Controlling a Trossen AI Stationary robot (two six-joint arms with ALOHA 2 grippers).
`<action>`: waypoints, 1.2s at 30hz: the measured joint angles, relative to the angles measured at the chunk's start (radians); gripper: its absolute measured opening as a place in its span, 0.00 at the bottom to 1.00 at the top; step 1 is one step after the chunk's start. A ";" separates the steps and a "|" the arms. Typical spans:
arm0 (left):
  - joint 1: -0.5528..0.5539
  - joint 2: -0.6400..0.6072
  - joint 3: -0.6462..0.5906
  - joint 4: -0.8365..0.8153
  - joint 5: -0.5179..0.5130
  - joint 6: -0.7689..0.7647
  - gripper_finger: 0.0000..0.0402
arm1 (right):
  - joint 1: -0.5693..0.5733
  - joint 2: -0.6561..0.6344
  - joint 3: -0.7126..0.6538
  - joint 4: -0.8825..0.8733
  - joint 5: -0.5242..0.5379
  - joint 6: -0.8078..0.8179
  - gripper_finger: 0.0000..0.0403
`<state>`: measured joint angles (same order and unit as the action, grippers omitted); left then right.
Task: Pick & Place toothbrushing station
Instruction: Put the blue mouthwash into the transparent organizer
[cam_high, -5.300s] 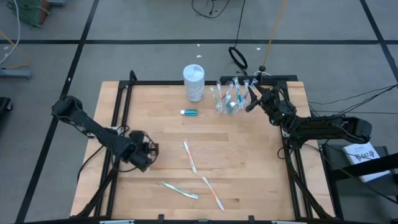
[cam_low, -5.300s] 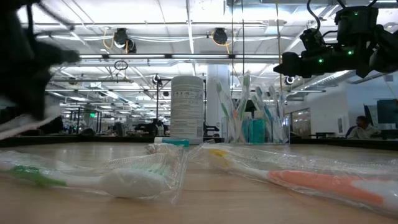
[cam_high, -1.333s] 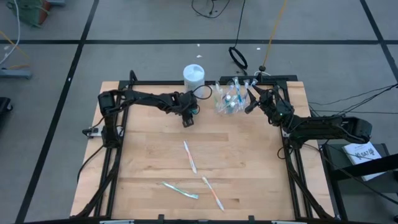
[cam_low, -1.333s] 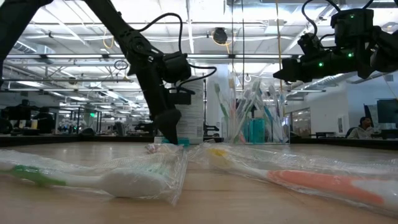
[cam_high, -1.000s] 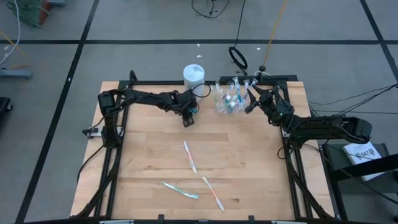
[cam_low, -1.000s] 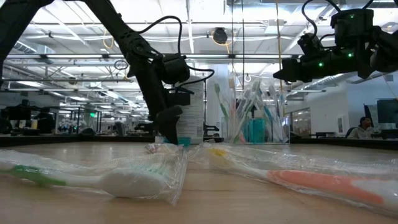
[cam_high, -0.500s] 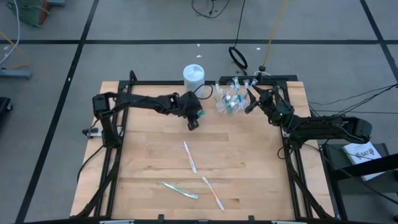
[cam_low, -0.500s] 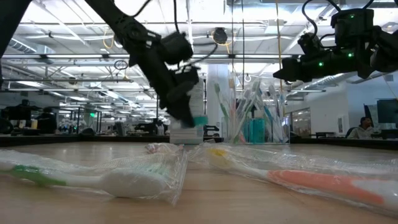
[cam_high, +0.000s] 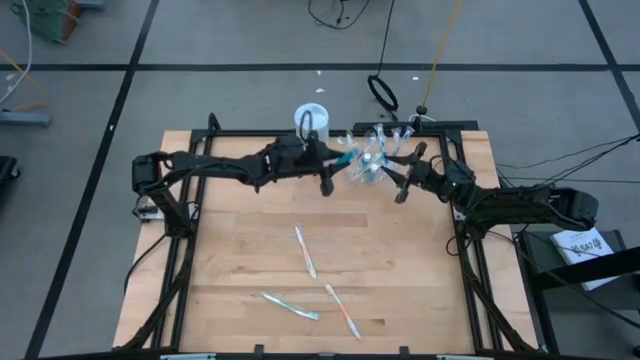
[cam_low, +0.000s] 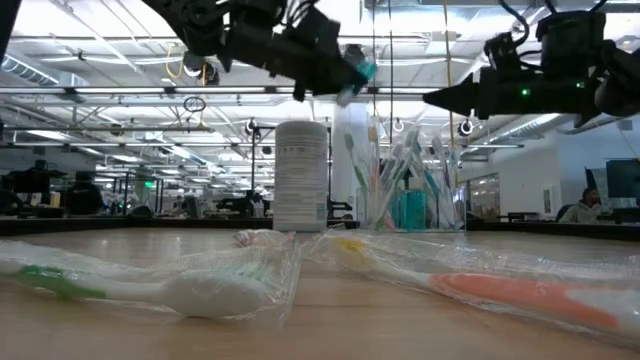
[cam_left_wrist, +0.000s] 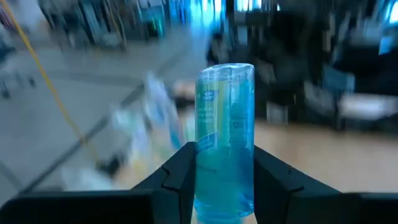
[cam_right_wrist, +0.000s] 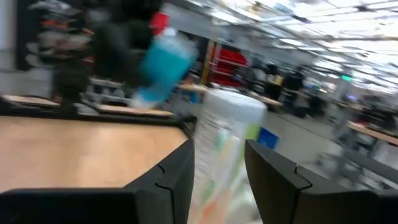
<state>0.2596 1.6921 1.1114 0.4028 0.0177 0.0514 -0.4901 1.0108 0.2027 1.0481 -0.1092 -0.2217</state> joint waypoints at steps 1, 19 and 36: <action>0.000 0.003 0.000 0.062 0.000 -0.016 0.29 | 0.001 0.000 0.000 0.009 -0.025 0.000 0.33; -0.067 0.026 0.000 0.366 0.034 -0.035 0.29 | 0.148 0.160 0.083 0.228 -0.105 0.130 0.51; -0.129 0.025 0.000 0.474 0.034 0.066 0.29 | 0.224 0.430 0.328 0.343 -0.106 0.130 0.48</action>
<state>0.1309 1.7176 1.1118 0.8768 0.0521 0.1175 -0.2661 1.4405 0.5311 1.3907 -0.2153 -0.0921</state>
